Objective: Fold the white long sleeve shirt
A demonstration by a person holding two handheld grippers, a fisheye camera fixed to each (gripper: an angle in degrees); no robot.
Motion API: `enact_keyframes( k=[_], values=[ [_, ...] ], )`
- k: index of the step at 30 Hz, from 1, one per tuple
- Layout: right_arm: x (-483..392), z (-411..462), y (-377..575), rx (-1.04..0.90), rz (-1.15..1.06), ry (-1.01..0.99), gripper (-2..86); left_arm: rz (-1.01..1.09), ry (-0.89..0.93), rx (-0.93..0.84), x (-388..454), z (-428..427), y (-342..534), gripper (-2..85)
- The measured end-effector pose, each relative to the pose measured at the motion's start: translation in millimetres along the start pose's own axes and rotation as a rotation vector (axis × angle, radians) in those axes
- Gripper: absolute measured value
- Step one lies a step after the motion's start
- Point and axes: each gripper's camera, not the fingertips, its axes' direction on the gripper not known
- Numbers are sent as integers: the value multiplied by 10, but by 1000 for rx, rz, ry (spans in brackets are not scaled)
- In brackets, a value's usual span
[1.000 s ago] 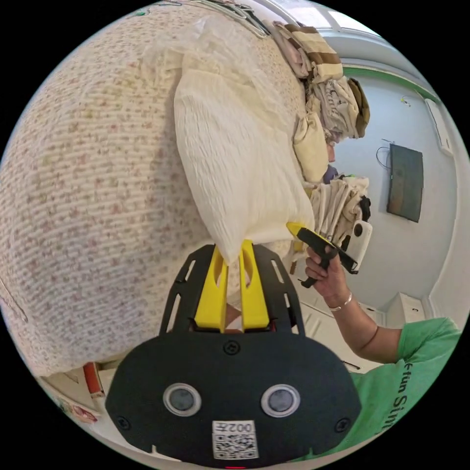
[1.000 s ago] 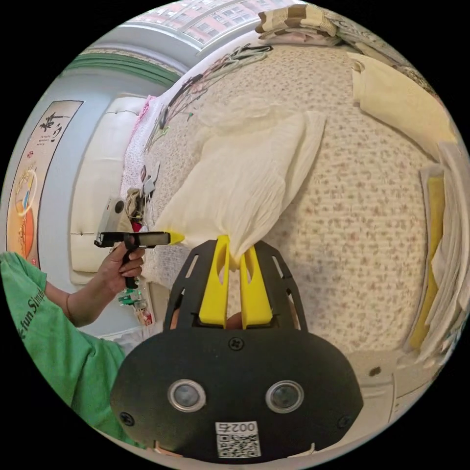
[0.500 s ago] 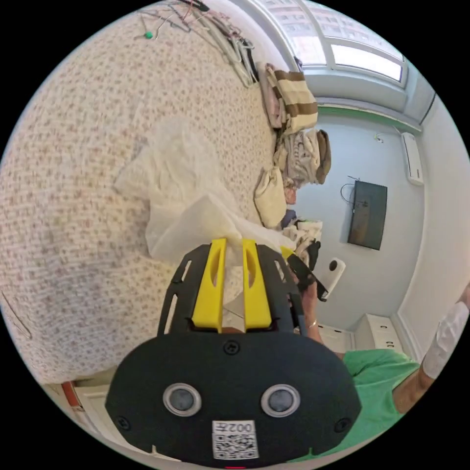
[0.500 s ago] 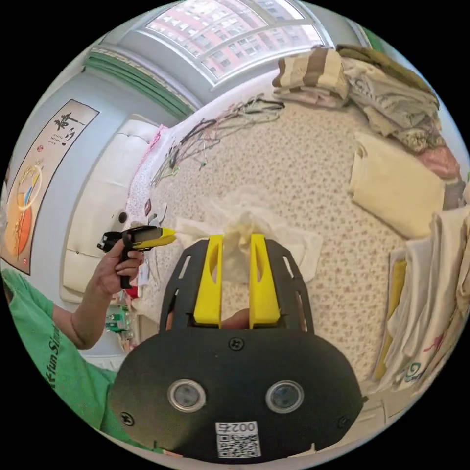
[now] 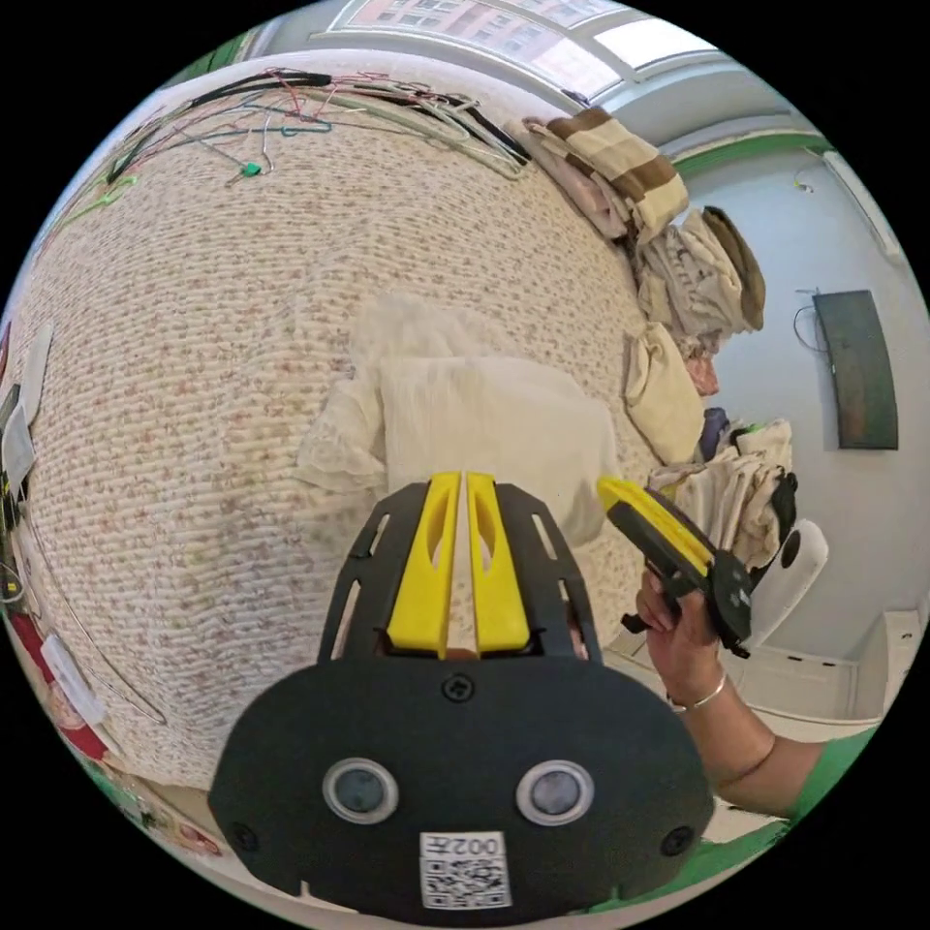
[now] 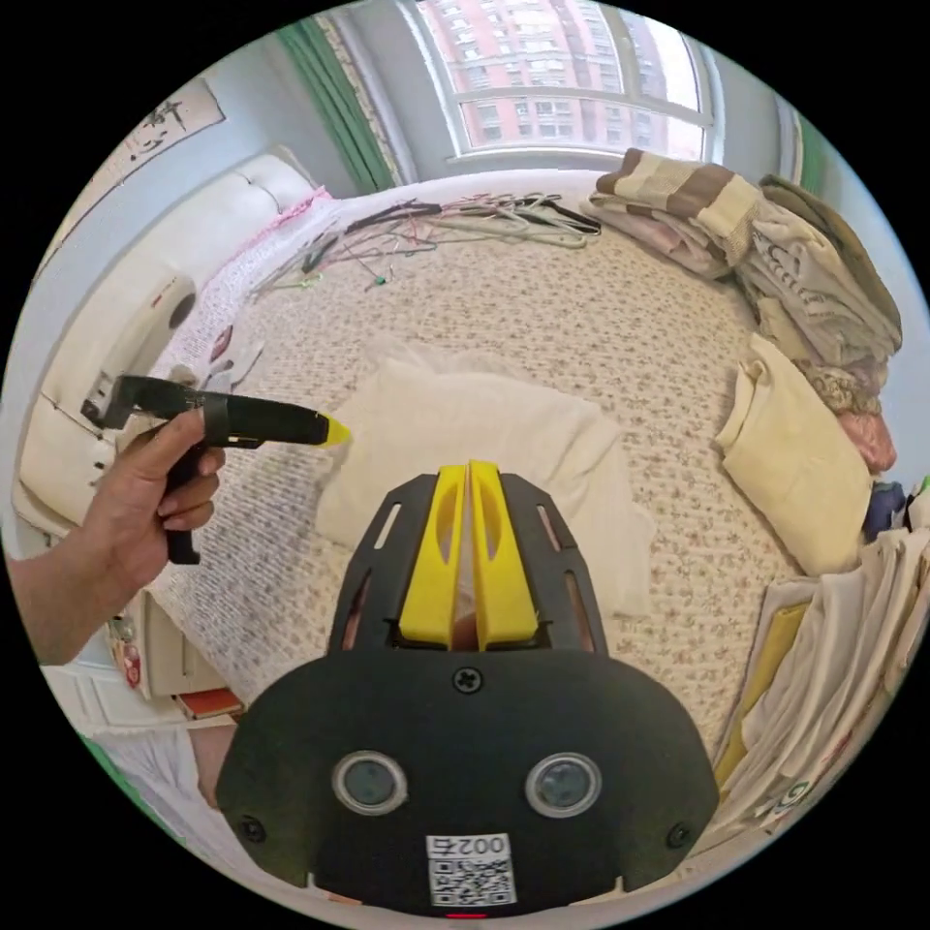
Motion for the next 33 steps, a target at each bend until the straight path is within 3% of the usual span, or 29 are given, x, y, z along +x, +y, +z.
enact_keyframes(
  k=[4, 10, 13, 15, 18, 20, 23, 27, 29, 33],
  values=[
    [-115, 602, -44, -91, -54, 98, -4, 77, -177, -16, 123, 680, 0, -11],
    [-78, 298, 44, -78, -55, 48, 0, 73, -19, -55, -23, 596, -148, -6],
    [98, -179, 358, 30, 9, -9, 22, 46, 73, 66, -215, 233, 108, 4],
    [222, -390, 630, 62, 71, 84, 114, 15, 71, 105, -368, 139, 288, 47],
    [423, -426, 859, 38, 179, 120, 176, -104, 142, 105, -667, 259, 523, 181],
    [558, -363, 915, 30, 243, 83, 190, -142, 213, 78, -738, 465, 561, 260],
    [833, -165, 913, 39, 434, -57, 210, -127, 174, 60, -588, 604, 432, 300],
    [886, 293, 901, -27, 560, -160, 217, -168, 27, -4, -325, 729, 273, 307],
    [724, 361, 891, -36, 539, -93, 201, -189, -93, -52, -117, 801, 220, 276],
    [503, 370, 919, -63, 451, -59, 107, -248, -120, -82, 61, 860, 210, 192]
  ],
)
